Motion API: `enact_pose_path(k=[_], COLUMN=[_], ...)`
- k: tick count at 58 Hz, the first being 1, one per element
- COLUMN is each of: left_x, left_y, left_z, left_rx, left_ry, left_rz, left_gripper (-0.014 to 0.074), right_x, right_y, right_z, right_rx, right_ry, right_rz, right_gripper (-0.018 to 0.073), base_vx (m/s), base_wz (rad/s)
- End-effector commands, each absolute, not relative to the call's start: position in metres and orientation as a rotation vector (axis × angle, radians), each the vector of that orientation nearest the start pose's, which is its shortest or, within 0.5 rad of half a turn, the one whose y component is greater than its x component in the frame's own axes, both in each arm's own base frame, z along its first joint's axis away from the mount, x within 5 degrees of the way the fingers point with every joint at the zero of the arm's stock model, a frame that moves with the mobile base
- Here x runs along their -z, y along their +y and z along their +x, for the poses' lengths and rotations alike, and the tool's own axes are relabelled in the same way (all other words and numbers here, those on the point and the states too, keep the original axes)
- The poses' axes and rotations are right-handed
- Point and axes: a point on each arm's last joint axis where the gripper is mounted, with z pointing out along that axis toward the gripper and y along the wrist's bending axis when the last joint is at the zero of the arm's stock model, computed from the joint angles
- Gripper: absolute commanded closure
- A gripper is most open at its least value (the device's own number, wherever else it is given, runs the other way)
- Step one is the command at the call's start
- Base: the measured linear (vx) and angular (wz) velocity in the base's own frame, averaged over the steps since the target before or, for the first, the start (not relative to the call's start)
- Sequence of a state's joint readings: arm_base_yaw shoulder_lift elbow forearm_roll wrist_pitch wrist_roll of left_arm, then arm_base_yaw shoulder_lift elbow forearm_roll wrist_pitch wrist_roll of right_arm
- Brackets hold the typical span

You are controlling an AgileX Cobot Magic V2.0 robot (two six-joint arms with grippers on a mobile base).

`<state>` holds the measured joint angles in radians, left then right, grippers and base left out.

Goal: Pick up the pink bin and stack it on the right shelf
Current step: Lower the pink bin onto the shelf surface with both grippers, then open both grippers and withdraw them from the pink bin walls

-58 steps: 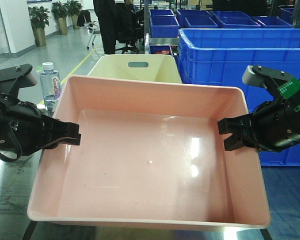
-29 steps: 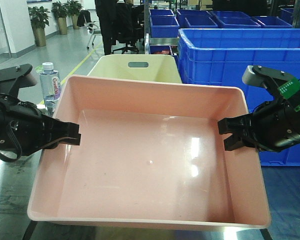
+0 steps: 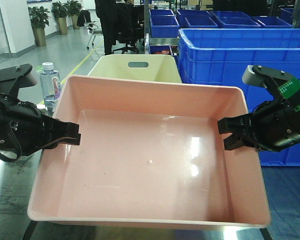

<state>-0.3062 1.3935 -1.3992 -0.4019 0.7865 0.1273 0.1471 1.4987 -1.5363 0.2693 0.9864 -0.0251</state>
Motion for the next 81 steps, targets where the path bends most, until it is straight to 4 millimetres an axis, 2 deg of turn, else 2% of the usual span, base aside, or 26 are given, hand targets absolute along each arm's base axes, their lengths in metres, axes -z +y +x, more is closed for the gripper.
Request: enact_pose_path(k=[1,8,19,27,37,46,53,63,69,76,81], left_x=[-0.428,-0.417,-0.374,-0.345,-0.329,-0.319,-0.315,-0.315,-0.317,-0.33,-0.344], left_y=[-0.121,-0.124,-0.128,-0.129,-0.131,-0.133,-0.134,-0.134,-0.133,-0.131,-0.126], left_z=[0.271,0.274,0.285,0.288,0.296,0.304,0.306,0.306,0.305,0.3,0.295], left_rx=[0.67,0.677,0.674,0.667,0.651,0.642,0.642,0.645,0.647,0.639,0.598], left_ry=[2.096,2.17,2.328,2.418,2.453,2.473,2.485,2.484,2.478,2.421,2.344], left_rz=[0.297,0.319,0.315,0.297,0.285,0.278,0.276,0.273,0.271,0.272,0.281], left_gripper=[0.0604,0.0604,0.0604,0.0602,0.0586,0.0519,0.0428,0.023,0.012,0.0053,0.0047], right_x=[-0.422,-0.413,-0.371,-0.347,-0.343,-0.344,-0.344,-0.343,-0.343,-0.346,-0.355], right_y=[0.07,0.072,0.073,0.071,0.071,0.071,0.071,0.071,0.071,0.07,0.069], right_z=[0.312,0.308,0.308,0.31,0.313,0.314,0.314,0.312,0.312,0.313,0.311], right_rx=[-0.459,-0.49,-0.507,-0.494,-0.476,-0.457,-0.463,-0.465,-0.467,-0.457,-0.452], right_ry=[2.259,2.343,2.454,2.462,2.439,2.415,2.42,2.437,2.437,2.409,2.347], right_rz=[-0.112,-0.126,-0.069,-0.029,-0.045,-0.1,-0.098,-0.103,-0.101,-0.097,-0.079], right_gripper=[0.0568,0.0568,0.0568,0.0566,0.0552,0.0475,0.0354,0.0118,0.0023,0.0001,0.0017], base_vx=[0.0,0.0,0.0,0.0,0.0,0.0,0.0,0.0,0.0,0.0,0.0], base_wz=[0.0,0.0,0.0,0.0,0.0,0.0,0.0,0.0,0.0,0.0,0.0])
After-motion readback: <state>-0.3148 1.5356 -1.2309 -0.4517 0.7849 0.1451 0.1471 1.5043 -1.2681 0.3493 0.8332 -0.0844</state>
